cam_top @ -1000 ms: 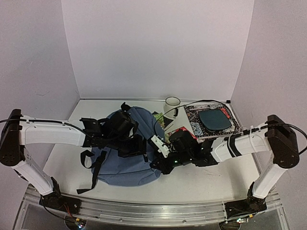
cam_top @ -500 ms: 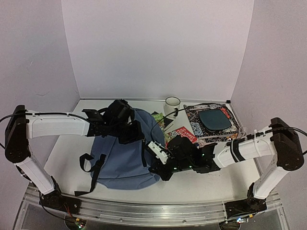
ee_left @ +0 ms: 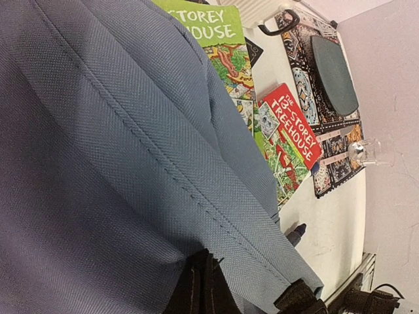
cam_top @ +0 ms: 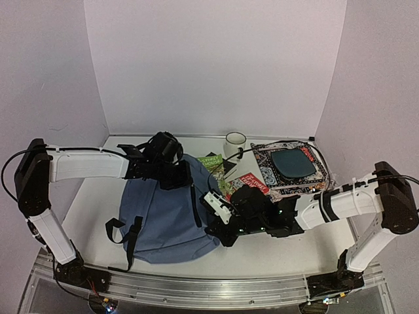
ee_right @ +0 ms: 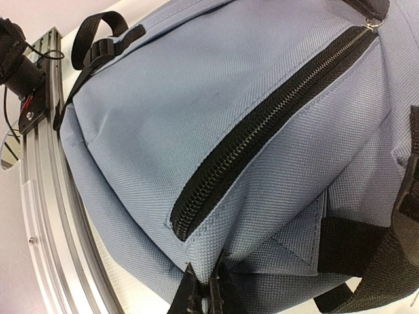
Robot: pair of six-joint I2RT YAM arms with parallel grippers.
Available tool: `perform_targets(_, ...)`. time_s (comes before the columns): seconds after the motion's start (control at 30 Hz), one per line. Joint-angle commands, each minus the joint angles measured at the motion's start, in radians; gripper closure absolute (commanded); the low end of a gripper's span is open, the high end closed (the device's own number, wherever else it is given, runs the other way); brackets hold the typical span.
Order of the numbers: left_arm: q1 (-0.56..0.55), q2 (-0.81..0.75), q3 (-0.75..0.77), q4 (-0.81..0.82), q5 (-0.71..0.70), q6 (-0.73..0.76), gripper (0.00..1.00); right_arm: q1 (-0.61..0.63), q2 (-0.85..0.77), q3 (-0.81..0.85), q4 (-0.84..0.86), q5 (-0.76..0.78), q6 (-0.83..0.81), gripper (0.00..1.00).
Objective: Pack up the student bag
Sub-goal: Zip the pocket on the back of the bag in the student bag, then pick up the student bag from the book.
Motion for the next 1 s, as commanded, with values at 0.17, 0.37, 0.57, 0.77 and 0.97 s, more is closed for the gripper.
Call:
perform_targets(0.17,0.049,-0.093,0.024,0.077,-0.075,0.077,0.77,0.01,-0.059,0.112,-0.184,-0.008,0.022,0.6)
perform_targets(0.37,0.055,-0.184,0.003,-0.04,-0.176,0.112,0.4,-0.067,-0.142,0.181,-0.225,0.0,0.013,0.29)
perform_targets(0.57,0.14,-0.245,-0.011,-0.133,-0.23,0.184,0.05,-0.197,-0.151,0.226,-0.257,-0.091,0.025,0.14)
perform_targets(0.77,0.344,-0.23,-0.014,-0.142,-0.07,0.322,0.01,-0.261,-0.138,0.242,-0.251,-0.148,0.047,0.03)
perform_targets(0.97,0.58,-0.143,0.001,-0.139,0.185,0.468,0.01,-0.295,-0.114,0.239,-0.232,-0.187,0.094,0.02)
